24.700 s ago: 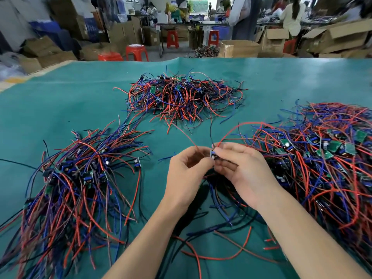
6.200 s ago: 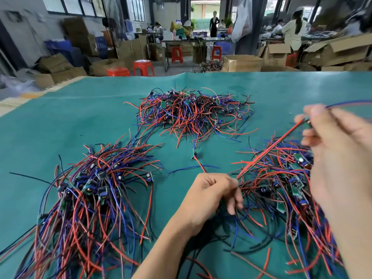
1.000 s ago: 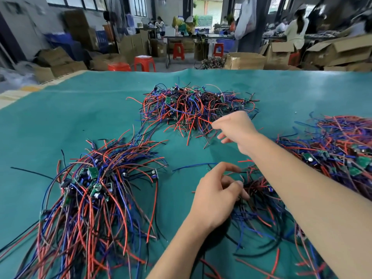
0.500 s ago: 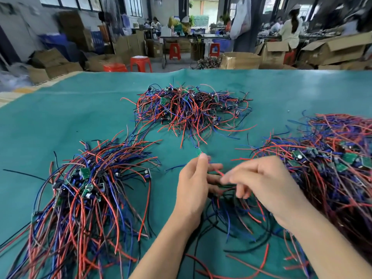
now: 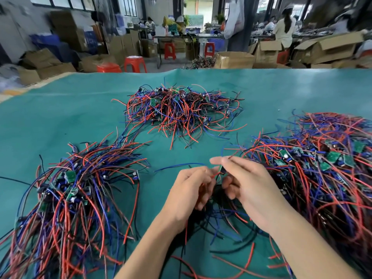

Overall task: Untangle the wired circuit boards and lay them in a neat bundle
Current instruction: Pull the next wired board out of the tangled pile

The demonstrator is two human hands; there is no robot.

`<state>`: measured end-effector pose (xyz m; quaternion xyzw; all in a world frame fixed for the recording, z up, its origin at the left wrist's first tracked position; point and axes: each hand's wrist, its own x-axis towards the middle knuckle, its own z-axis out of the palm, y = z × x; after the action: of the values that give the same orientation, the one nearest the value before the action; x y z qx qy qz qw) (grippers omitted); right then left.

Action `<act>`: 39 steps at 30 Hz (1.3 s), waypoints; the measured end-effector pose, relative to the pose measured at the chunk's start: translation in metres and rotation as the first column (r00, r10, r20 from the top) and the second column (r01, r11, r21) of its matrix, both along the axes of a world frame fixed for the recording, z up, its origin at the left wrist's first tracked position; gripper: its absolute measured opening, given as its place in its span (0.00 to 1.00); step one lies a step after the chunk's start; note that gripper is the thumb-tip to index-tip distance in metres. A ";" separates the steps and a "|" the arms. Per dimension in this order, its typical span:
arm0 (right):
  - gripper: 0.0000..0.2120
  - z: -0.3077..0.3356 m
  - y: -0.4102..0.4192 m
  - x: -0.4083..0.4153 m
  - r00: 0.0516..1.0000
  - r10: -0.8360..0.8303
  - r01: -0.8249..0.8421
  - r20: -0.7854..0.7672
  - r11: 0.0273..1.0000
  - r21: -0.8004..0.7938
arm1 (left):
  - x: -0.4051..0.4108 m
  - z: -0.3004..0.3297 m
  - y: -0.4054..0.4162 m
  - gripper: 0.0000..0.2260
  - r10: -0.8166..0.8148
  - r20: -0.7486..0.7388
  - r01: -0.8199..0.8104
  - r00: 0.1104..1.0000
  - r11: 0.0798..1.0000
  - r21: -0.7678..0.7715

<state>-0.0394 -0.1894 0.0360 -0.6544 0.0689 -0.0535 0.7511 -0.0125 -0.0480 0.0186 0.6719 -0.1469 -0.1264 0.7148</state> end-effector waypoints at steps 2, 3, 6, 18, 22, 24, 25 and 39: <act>0.06 0.006 0.000 -0.001 1.000 0.015 -0.020 0.027 0.983 0.181 | -0.001 0.000 0.000 0.09 -0.015 0.027 0.015 1.000 1.000 -0.002; 0.06 0.009 -0.002 -0.001 0.999 0.015 -0.024 0.040 0.969 0.246 | -0.002 0.001 0.000 0.08 -0.021 0.040 0.021 0.999 1.000 -0.003; 0.11 0.015 -0.007 -0.001 1.000 -0.003 -0.005 0.024 0.942 0.337 | -0.002 0.000 0.001 0.10 -0.054 0.037 0.055 0.998 0.998 -0.031; 0.07 -0.003 0.000 0.001 0.972 -0.228 0.233 -0.055 0.965 0.117 | -0.004 0.002 0.002 0.11 -0.101 0.063 0.102 0.993 0.995 -0.005; 0.06 0.000 -0.009 0.003 0.959 -0.284 0.285 -0.023 0.955 0.083 | -0.002 -0.002 0.000 0.12 -0.087 0.065 0.087 0.994 0.996 0.006; 0.08 0.001 -0.013 0.003 0.948 -0.315 0.316 0.056 0.949 -0.014 | -0.002 -0.003 0.000 0.12 -0.104 0.077 0.104 0.992 0.995 0.011; 0.09 0.001 -0.014 0.003 0.936 -0.332 0.341 0.114 0.937 -0.074 | -0.002 -0.003 0.000 0.12 -0.111 0.084 0.110 0.990 0.994 0.012; 0.08 0.017 -0.059 0.005 0.564 -0.704 0.756 0.432 0.650 0.072 | -0.001 -0.009 -0.003 0.12 -0.106 0.119 0.105 0.987 0.994 0.018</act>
<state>-0.0345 -0.2488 0.0527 -0.5827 0.1658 -0.5038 0.6157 -0.0131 -0.0507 0.0101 0.6739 -0.2240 -0.1244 0.6930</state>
